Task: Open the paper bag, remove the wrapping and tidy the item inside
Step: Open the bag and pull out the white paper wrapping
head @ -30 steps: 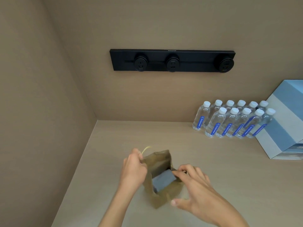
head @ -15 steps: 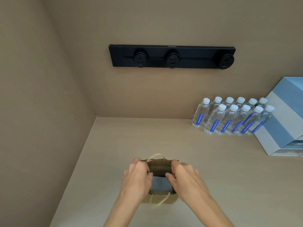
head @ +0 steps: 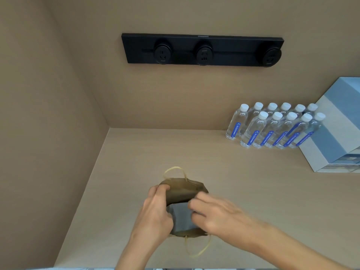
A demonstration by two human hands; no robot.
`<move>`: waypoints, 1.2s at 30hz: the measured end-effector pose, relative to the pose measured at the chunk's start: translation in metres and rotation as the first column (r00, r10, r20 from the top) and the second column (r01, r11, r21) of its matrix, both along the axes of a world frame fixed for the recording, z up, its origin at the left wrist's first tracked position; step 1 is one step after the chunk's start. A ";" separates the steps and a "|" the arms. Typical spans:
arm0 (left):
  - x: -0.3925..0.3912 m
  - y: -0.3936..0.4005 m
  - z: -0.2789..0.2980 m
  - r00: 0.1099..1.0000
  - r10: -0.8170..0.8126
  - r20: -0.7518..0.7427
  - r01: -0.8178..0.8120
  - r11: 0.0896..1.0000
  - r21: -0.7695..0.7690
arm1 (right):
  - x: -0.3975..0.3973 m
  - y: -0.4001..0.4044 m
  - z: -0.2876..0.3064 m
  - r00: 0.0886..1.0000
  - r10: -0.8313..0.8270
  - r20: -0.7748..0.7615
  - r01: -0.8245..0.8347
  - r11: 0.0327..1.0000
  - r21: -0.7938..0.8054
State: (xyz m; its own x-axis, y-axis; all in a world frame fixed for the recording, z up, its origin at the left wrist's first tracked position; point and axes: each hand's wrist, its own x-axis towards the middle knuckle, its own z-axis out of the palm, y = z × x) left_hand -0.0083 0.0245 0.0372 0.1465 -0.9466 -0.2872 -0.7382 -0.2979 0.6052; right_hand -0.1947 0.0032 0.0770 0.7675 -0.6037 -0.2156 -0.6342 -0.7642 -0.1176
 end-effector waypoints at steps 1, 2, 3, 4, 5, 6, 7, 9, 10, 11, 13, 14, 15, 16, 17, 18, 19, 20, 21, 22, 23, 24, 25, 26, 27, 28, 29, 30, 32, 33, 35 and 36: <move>0.000 0.001 0.000 1.000 -0.002 -0.005 0.002 1.000 -0.002 | 0.001 -0.001 0.002 0.988 0.123 -0.091 -0.125 0.992 -0.021; 0.000 0.003 0.001 1.000 -0.007 -0.010 0.007 1.000 -0.003 | 0.003 -0.003 0.005 0.972 0.138 -0.190 -0.141 0.990 -0.005; -0.001 0.004 0.001 1.000 -0.016 -0.015 0.016 1.000 -0.007 | 0.008 -0.006 0.004 0.951 0.093 -0.296 -0.090 0.996 0.023; -0.002 0.004 0.002 0.999 -0.028 -0.016 0.028 1.000 -0.014 | 0.013 -0.011 0.000 0.931 0.042 -0.364 -0.038 0.999 0.020; -0.004 0.003 0.004 0.999 -0.046 -0.017 0.046 0.999 -0.020 | 0.019 -0.016 -0.004 0.907 -0.007 -0.420 0.018 1.000 0.022; -0.007 0.002 0.006 0.998 -0.061 -0.024 0.060 0.998 -0.032 | 0.027 -0.023 -0.008 0.877 -0.046 -0.477 0.074 0.996 0.040; -0.010 0.001 0.007 0.997 -0.075 -0.034 0.073 0.997 -0.037 | 0.033 -0.030 -0.012 0.854 -0.058 -0.517 0.101 0.993 0.055; -0.017 0.000 0.009 0.993 -0.103 -0.054 0.100 0.994 -0.047 | 0.041 -0.038 -0.023 0.823 -0.039 -0.567 0.116 0.988 0.101; -0.017 -0.002 0.011 0.992 -0.111 -0.054 0.109 0.993 -0.045 | 0.046 -0.044 -0.029 0.821 -0.009 -0.571 0.111 0.983 0.144; -0.009 -0.002 0.005 0.991 -0.106 -0.086 0.104 0.994 -0.021 | 0.058 -0.049 -0.037 0.796 0.023 -0.605 0.129 0.970 0.206; -0.003 -0.001 -0.001 0.988 -0.096 -0.124 0.097 0.995 0.001 | 0.070 -0.055 -0.049 0.781 0.030 -0.624 0.195 0.937 0.289; -0.004 0.000 -0.002 0.985 -0.097 -0.143 0.099 0.995 0.007 | 0.070 -0.057 -0.053 0.785 0.014 -0.620 0.221 0.928 0.301; -0.005 0.002 -0.002 0.982 -0.098 -0.163 0.101 0.995 0.012 | 0.071 -0.059 -0.058 0.795 0.003 -0.607 0.239 0.918 0.317; -0.006 0.003 0.000 0.979 -0.106 -0.175 0.110 0.994 0.015 | 0.071 -0.059 -0.065 0.811 -0.012 -0.585 0.252 0.910 0.330; -0.007 0.004 -0.001 0.976 -0.111 -0.187 0.117 0.993 0.019 | 0.070 -0.059 -0.072 0.827 -0.035 -0.562 0.267 0.903 0.336; -0.008 0.003 0.000 0.973 -0.115 -0.199 0.121 0.993 0.017 | 0.070 -0.058 -0.078 0.838 -0.071 -0.542 0.291 0.897 0.332; -0.009 0.003 0.001 0.970 -0.117 -0.213 0.123 0.992 0.015 | 0.071 -0.057 -0.084 0.846 -0.103 -0.523 0.308 0.895 0.323; -0.009 0.003 0.001 0.967 -0.118 -0.225 0.124 0.992 0.016 | 0.073 -0.056 -0.089 0.857 -0.127 -0.499 0.316 0.895 0.314; -0.009 0.002 0.001 0.964 -0.119 -0.238 0.125 0.992 0.014 | 0.075 -0.054 -0.092 0.872 -0.153 -0.464 0.323 0.894 0.312; -0.008 0.002 0.000 0.962 -0.117 -0.247 0.124 0.992 0.013 | 0.078 -0.052 -0.093 0.884 -0.185 -0.428 0.337 0.888 0.313; -0.007 0.001 0.000 0.961 -0.116 -0.253 0.123 0.992 0.011 | 0.080 -0.050 -0.092 0.897 -0.219 -0.385 0.350 0.882 0.314; -0.006 -0.001 0.000 0.959 -0.115 -0.257 0.122 0.993 0.009 | 0.082 -0.049 -0.091 0.906 -0.251 -0.341 0.361 0.878 0.313; -0.005 -0.001 -0.001 0.958 -0.116 -0.261 0.122 0.993 0.005 | 0.084 -0.048 -0.091 0.910 -0.288 -0.297 0.377 0.872 0.311; -0.005 -0.002 -0.001 0.957 -0.120 -0.264 0.124 0.992 -0.001 | 0.085 -0.047 -0.089 0.920 -0.295 -0.260 0.367 0.881 0.298; -0.004 -0.004 -0.001 0.956 -0.125 -0.265 0.128 0.992 -0.007 | 0.085 -0.046 -0.089 0.924 -0.302 -0.235 0.363 0.887 0.286; -0.003 -0.005 -0.002 0.956 -0.130 -0.262 0.132 0.991 -0.007 | 0.086 -0.046 -0.091 0.921 -0.318 -0.224 0.373 0.885 0.278; -0.002 -0.008 -0.003 0.958 -0.129 -0.255 0.132 0.991 -0.003 | 0.086 -0.046 -0.091 0.915 -0.335 -0.227 0.390 0.879 0.274; 0.000 -0.010 -0.003 0.961 -0.122 -0.247 0.126 0.992 0.003 | 0.085 -0.048 -0.090 0.905 -0.350 -0.244 0.410 0.871 0.272; 0.003 -0.014 -0.003 0.965 -0.100 -0.243 0.102 0.995 -0.003 | 0.081 -0.054 -0.080 0.896 -0.370 -0.245 0.429 0.862 0.271; 0.006 -0.016 -0.001 0.962 -0.089 -0.257 0.086 0.996 -0.021 | 0.077 -0.057 -0.072 0.901 -0.379 -0.210 0.426 0.861 0.277; 0.014 -0.021 0.003 0.946 -0.067 -0.317 0.042 0.995 -0.087 | 0.063 -0.061 -0.048 0.900 -0.427 -0.092 0.434 0.856 0.281; 0.018 -0.022 0.006 0.935 -0.057 -0.351 0.019 0.993 -0.112 | 0.054 -0.061 -0.035 0.889 -0.457 -0.025 0.445 0.852 0.274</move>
State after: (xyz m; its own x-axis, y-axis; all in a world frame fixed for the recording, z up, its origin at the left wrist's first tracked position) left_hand 0.0095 0.0027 0.0429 0.0174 -0.9771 -0.2121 -0.4809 -0.1941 0.8550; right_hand -0.1404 -0.0574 0.0422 0.4360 -0.8102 -0.3919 -0.8921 -0.3318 -0.3066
